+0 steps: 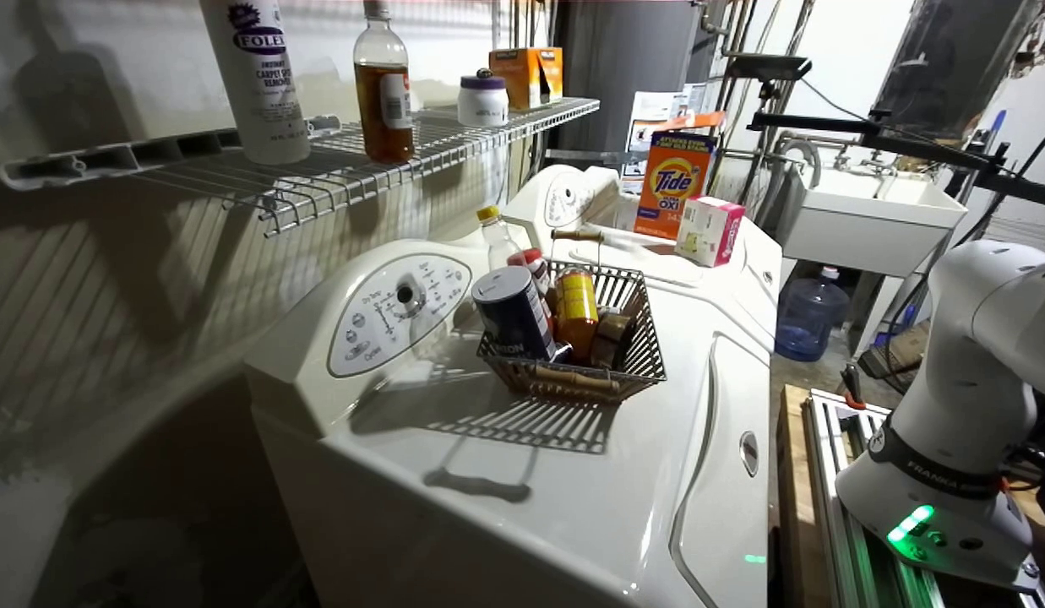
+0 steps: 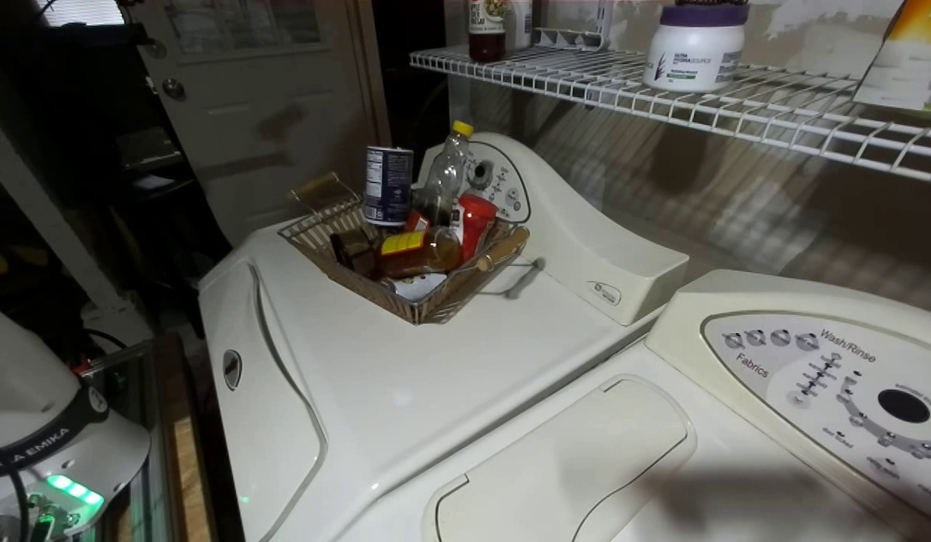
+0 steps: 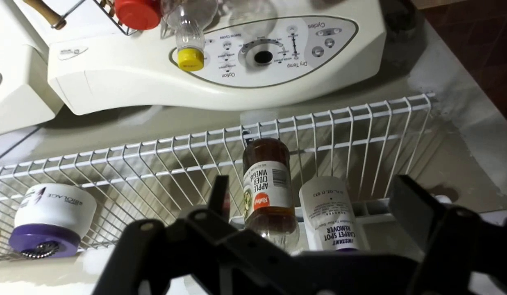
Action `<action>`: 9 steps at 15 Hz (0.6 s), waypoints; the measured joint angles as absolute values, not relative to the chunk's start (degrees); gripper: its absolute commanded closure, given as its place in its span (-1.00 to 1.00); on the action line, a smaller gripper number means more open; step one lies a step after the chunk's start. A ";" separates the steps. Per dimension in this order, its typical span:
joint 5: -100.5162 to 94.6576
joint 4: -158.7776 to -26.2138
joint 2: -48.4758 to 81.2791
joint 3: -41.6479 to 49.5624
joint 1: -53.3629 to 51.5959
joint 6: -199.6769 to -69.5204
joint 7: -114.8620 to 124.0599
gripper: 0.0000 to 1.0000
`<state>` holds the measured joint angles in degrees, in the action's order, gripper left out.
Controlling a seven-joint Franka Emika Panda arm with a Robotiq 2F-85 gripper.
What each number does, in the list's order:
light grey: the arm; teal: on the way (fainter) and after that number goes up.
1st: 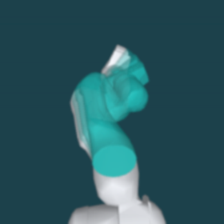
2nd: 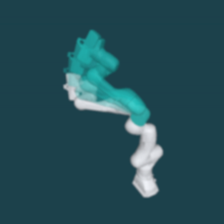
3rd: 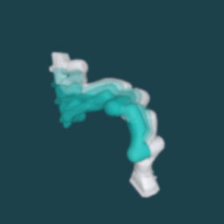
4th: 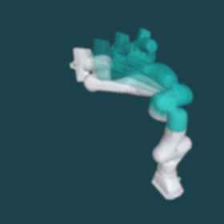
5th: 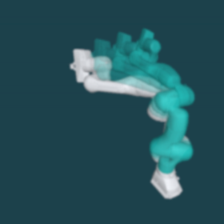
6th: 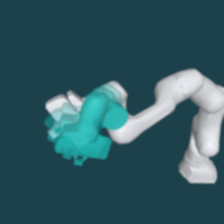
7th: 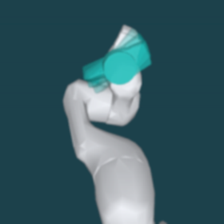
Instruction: Pick up the bottle with the brown liquid and place it on the rack
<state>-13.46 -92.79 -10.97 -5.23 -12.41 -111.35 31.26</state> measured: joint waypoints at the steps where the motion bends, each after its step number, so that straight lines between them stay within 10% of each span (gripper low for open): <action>1: -12.95 -94.61 -12.10 -5.72 -11.86 -112.06 31.26 -1.00; 9: -10.29 -103.86 -18.20 -8.40 -8.89 -115.44 31.25 -1.00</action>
<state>-10.29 -103.86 -18.20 -8.40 -8.89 -115.44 31.25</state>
